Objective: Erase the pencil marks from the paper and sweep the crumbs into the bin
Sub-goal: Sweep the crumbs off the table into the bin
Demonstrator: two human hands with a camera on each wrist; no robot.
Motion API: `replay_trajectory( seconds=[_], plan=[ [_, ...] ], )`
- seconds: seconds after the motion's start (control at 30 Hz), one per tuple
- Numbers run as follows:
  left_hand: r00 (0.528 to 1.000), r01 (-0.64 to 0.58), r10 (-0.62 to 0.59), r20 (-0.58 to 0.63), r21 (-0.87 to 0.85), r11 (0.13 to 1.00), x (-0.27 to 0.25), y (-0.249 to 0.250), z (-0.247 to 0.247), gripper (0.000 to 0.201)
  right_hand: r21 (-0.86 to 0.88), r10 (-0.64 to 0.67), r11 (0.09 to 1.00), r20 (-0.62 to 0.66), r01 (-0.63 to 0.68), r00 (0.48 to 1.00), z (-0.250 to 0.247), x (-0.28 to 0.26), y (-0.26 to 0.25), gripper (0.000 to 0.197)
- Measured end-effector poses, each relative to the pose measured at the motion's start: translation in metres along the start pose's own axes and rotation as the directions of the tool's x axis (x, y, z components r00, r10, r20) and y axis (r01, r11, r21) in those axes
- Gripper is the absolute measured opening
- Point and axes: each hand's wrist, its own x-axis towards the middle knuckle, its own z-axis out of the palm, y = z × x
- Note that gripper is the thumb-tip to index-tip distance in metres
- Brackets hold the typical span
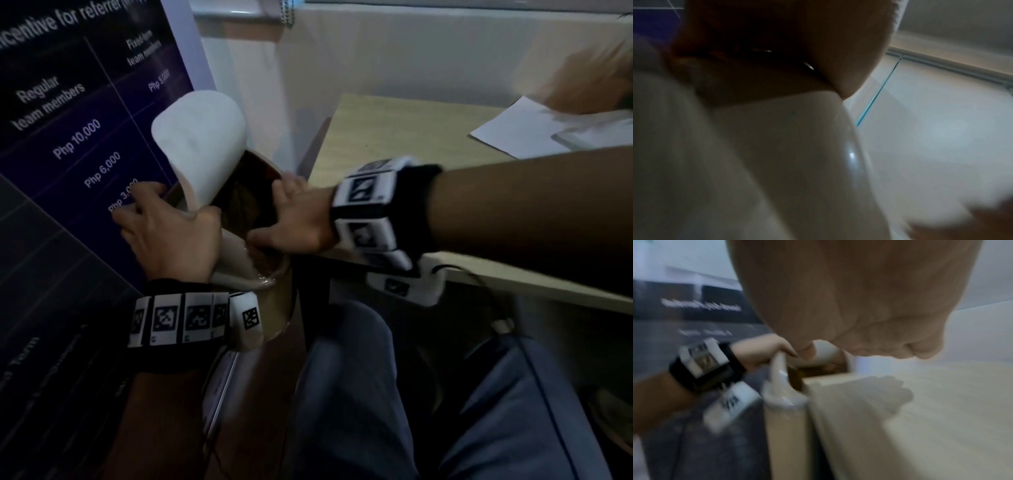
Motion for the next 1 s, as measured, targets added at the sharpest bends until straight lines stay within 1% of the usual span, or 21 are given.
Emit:
replay_trajectory(
  seconds=[0.03,0.07,0.1,0.13,0.17,0.2,0.23,0.3,0.33,0.37,0.43,0.47,0.53,0.63,0.7,0.77,0.8,0.83,0.9,0.97,1.0],
  plan=[
    [1.000,0.000,0.000,-0.008,-0.002,1.000,0.000,0.000,0.001,0.065,-0.054,0.049,0.997,-0.029,-0.050,0.998,-0.007,-0.010,0.013,0.096],
    [1.000,0.001,-0.001,-0.017,-0.004,1.000,-0.001,-0.001,0.002,0.065,-0.121,0.101,0.987,-0.033,-0.104,0.994,-0.015,-0.024,0.029,0.089],
    [1.000,0.003,-0.003,-0.025,-0.007,1.000,-0.002,-0.002,0.003,0.065,-0.190,0.149,0.970,-0.024,-0.151,0.989,-0.021,-0.040,0.047,0.082],
    [1.000,0.006,-0.006,-0.030,-0.010,1.000,-0.001,-0.002,0.004,0.065,-0.247,0.191,0.951,-0.003,-0.186,0.982,-0.026,-0.059,0.066,0.081],
    [0.999,0.008,-0.008,-0.037,-0.009,1.000,-0.001,-0.003,0.005,0.066,-0.278,0.246,0.933,0.025,-0.229,0.969,-0.029,-0.079,0.085,0.085],
    [0.999,0.010,-0.010,-0.049,-0.004,1.000,-0.001,-0.004,0.006,0.066,-0.289,0.317,0.912,0.051,-0.290,0.947,-0.031,-0.100,0.103,0.094],
    [0.998,0.010,-0.010,-0.065,0.002,1.000,0.000,-0.004,0.007,0.066,-0.274,0.387,0.895,0.085,-0.352,0.918,-0.028,-0.110,0.115,0.105],
    [0.997,0.004,-0.004,-0.081,0.006,1.000,-0.001,-0.004,0.009,0.066,-0.238,0.436,0.887,0.149,-0.396,0.887,-0.019,-0.125,0.129,0.122],
    [0.997,0.003,-0.003,-0.074,0.006,1.000,-0.001,-0.003,0.009,0.066,-0.227,0.433,0.891,0.160,-0.393,0.887,-0.010,-0.123,0.131,0.124],
    [0.998,0.001,0.000,-0.066,0.007,1.000,-0.002,-0.003,0.009,0.066,-0.213,0.412,0.901,0.144,-0.378,0.900,-0.002,-0.120,0.128,0.123],
    [0.998,-0.009,0.009,-0.056,0.007,1.000,-0.003,-0.002,0.007,0.068,-0.179,0.340,0.928,0.048,-0.327,0.939,0.012,-0.106,0.112,0.122],
    [0.999,-0.015,0.015,-0.048,0.006,1.000,-0.003,-0.002,0.006,0.069,-0.172,0.292,0.942,0.002,-0.288,0.956,0.020,-0.097,0.100,0.121],
    [0.999,-0.019,0.019,-0.026,0.008,1.000,-0.005,-0.001,0.004,0.068,-0.156,0.191,0.968,-0.042,-0.196,0.981,0.032,-0.079,0.075,0.118],
    [1.000,-0.008,0.008,-0.009,0.003,1.000,-0.004,0.000,0.003,0.068,-0.144,0.013,0.989,-0.032,-0.018,0.999,0.031,-0.058,0.042,0.111],
    [1.000,0.000,0.000,-0.004,-0.007,1.000,-0.004,-0.001,0.003,0.067,-0.169,-0.111,0.979,0.016,0.112,0.994,0.020,-0.051,0.030,0.105],
    [1.000,0.010,-0.010,-0.007,-0.006,1.000,-0.004,-0.003,0.004,0.067,-0.189,-0.175,0.966,0.019,0.176,0.984,0.005,-0.053,0.031,0.100],
    [1.000,0.018,-0.018,-0.016,0.001,1.000,-0.003,-0.004,0.006,0.067,-0.189,-0.163,0.969,0.006,0.162,0.987,-0.002,-0.058,0.037,0.098],
    [0.999,0.028,-0.028,-0.030,0.010,1.000,-0.003,-0.004,0.007,0.067,-0.184,-0.120,0.976,-0.006,0.117,0.993,-0.008,-0.064,0.046,0.097],
    [0.996,0.051,-0.049,-0.070,0.023,0.998,-0.002,-0.003,0.010,0.067,-0.189,0.039,0.981,-0.020,-0.042,0.999,-0.018,-0.076,0.075,0.099],
    [0.993,0.067,-0.064,-0.100,0.027,0.997,-0.001,-0.002,0.013,0.068,-0.229,0.219,0.949,-0.025,-0.219,0.975,-0.027,-0.083,0.109,0.105],
    [0.993,0.068,-0.065,-0.099,0.024,0.997,0.000,-0.002,0.013,0.068,-0.240,0.289,0.928,-0.016,-0.284,0.957,-0.030,-0.082,0.122,0.108]
  ],
)
